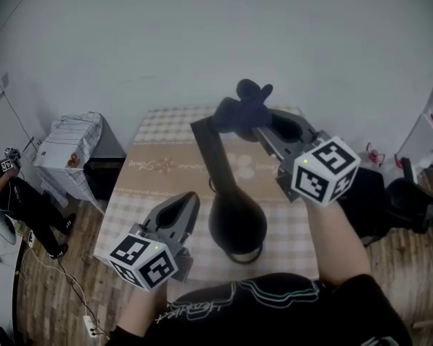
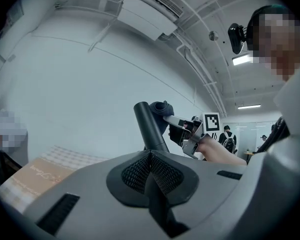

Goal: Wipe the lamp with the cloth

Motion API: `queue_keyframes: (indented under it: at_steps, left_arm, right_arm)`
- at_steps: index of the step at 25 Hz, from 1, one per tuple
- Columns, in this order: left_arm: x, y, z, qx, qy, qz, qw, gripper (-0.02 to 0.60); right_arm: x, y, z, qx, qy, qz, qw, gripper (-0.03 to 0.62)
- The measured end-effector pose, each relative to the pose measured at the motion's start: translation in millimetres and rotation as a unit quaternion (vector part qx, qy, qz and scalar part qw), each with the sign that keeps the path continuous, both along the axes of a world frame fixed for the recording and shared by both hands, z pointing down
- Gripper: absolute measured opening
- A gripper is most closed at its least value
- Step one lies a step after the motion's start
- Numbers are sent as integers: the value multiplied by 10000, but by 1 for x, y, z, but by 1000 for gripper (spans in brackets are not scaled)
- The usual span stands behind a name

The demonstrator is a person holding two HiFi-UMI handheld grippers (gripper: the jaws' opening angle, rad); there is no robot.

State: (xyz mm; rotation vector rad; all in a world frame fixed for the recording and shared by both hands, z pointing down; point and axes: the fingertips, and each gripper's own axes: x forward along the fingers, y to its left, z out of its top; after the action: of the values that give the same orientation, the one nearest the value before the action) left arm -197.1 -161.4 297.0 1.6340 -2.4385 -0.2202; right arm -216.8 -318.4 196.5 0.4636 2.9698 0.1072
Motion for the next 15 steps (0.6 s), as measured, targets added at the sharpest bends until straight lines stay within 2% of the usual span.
queue_keyframes:
  at_steps: [8, 15]
  left_arm:
    - [10, 3, 6, -11, 62, -578, 9983, 0]
    - [21, 0, 10, -22, 119, -921, 9957, 0]
  right_arm:
    - [-10, 20, 18, 101, 156, -779, 9968, 57]
    - [-12, 31, 30, 128, 195, -1379, 9902, 57]
